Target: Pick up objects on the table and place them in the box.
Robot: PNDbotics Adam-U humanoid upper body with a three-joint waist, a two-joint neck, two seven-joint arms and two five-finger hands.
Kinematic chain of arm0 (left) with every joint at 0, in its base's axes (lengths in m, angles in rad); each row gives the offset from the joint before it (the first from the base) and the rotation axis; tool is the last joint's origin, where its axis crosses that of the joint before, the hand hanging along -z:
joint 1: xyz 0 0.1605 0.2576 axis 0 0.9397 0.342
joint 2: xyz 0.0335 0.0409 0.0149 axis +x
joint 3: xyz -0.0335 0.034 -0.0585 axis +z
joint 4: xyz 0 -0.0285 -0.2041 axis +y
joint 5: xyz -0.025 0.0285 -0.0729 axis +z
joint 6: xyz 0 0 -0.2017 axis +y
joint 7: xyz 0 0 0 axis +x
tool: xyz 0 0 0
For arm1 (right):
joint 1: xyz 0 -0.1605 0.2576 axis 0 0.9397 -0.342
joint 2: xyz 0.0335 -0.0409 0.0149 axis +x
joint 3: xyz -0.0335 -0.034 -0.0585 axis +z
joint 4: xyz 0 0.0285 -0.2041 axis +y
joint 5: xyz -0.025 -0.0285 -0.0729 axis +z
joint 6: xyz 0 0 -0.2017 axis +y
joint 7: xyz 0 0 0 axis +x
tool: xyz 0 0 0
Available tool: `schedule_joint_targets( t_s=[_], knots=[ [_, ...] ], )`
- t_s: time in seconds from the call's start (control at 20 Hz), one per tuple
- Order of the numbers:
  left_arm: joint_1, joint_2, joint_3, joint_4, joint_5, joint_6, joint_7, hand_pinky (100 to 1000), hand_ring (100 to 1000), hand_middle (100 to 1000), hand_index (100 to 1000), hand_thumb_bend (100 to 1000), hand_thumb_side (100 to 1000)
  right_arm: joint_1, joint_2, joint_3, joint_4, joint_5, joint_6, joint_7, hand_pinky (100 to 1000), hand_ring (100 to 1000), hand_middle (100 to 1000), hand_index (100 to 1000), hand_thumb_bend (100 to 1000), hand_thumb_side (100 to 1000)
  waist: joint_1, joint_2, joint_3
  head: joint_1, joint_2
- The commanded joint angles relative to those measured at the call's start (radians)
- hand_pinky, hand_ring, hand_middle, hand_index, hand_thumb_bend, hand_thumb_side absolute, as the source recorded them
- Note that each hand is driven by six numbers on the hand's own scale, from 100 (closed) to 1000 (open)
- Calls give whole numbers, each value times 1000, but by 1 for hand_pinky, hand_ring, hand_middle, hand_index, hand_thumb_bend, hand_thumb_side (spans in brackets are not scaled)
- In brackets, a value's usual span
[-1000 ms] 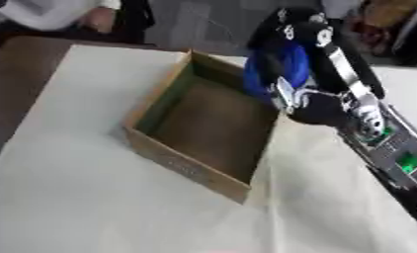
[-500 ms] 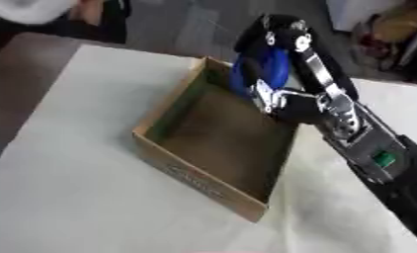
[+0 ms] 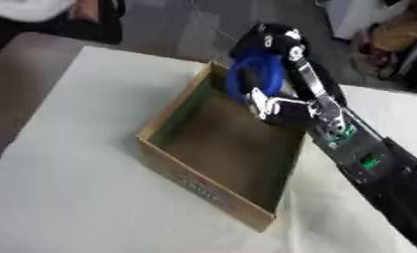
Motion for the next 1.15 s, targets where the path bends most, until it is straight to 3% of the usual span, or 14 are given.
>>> schedule_joint_targets(
  t_s=[0.05, 0.35, 0.75, 0.95, 1.15],
  knots=[
    [-16, 11, 2, -17, 4, -3, -3, 673, 702, 899, 765, 103, 735, -14, -21, -8, 0, 53, -1, 35, 721, 868, 874, 928, 100, 848, 10, -20, -5, 11, -13],
    [-7, 20, 7, -17, -1, -3, 2, 674, 702, 899, 765, 104, 734, -10, -20, -10, -6, 65, 19, 77, 766, 899, 916, 971, 100, 922, 15, -22, -19, 17, -10],
    [1, 32, 8, -17, -6, -5, 5, 675, 703, 899, 766, 104, 734, -1, -14, -12, -14, 64, 41, 93, 744, 891, 914, 970, 100, 936, 21, -29, -36, 26, -7],
    [16, 42, 10, -17, -12, -3, 6, 675, 703, 900, 766, 103, 735, 20, -9, -15, -36, 42, 54, 80, 715, 883, 899, 960, 100, 933, 30, -35, -65, 33, -7],
    [51, 63, 13, -17, -23, 2, 9, 673, 702, 899, 766, 100, 737, 81, -18, -22, -120, -11, 73, 62, 663, 856, 861, 918, 100, 949, 43, -54, -116, 55, -5]
  ],
)
